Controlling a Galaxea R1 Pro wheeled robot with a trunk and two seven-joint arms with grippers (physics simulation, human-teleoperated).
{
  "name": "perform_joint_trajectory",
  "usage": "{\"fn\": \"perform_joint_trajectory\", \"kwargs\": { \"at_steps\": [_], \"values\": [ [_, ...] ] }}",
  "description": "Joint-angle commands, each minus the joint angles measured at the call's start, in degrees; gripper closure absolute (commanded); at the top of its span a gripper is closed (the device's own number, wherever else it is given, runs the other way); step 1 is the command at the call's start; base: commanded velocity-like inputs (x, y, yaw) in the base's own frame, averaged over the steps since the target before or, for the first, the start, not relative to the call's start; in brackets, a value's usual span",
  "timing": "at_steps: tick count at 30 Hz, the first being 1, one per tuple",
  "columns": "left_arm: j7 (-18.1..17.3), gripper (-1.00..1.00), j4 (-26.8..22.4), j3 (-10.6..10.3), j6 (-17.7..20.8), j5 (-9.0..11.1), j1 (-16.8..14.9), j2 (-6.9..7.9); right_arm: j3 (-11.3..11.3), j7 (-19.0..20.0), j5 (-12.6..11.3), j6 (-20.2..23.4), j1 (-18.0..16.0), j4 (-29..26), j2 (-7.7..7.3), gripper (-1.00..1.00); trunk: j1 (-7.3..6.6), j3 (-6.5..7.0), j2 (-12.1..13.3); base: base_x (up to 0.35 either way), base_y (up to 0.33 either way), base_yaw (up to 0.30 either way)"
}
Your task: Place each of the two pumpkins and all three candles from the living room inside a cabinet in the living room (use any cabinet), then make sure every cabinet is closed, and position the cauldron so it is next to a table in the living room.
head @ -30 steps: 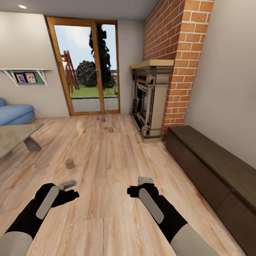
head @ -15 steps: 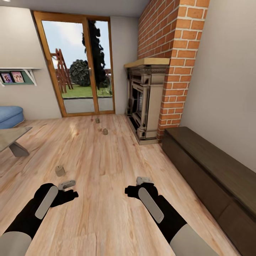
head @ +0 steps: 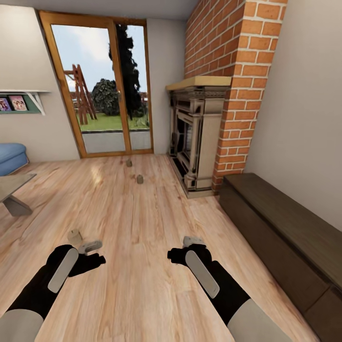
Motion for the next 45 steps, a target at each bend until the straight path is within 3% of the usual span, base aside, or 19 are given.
{"fn": "perform_joint_trajectory", "kwargs": {
  "at_steps": [1,31,45],
  "values": [
    [0.58,-1.0,-0.05,-0.15,0.07,0.6,-0.03,0.05,0.09,-0.6,-0.57,0.03,-0.06,-0.06,0.0,-1.0,0.02,-0.06,-0.03,0.286,0.106,0.0],
    [0.58,-1.0,-0.05,0.05,0.03,0.72,-0.03,-0.15,0.08,-0.6,-0.68,0.15,-0.06,0.0,0.1,-1.0,0.02,-0.06,-0.03,0.286,0.16,-0.004],
    [0.58,-1.0,-0.05,-1.0,0.03,0.73,-0.03,-0.17,0.07,-0.6,-0.71,0.12,-0.06,0.04,-0.07,-1.0,0.02,-0.06,-0.03,0.283,0.087,-0.243]
  ]
}}
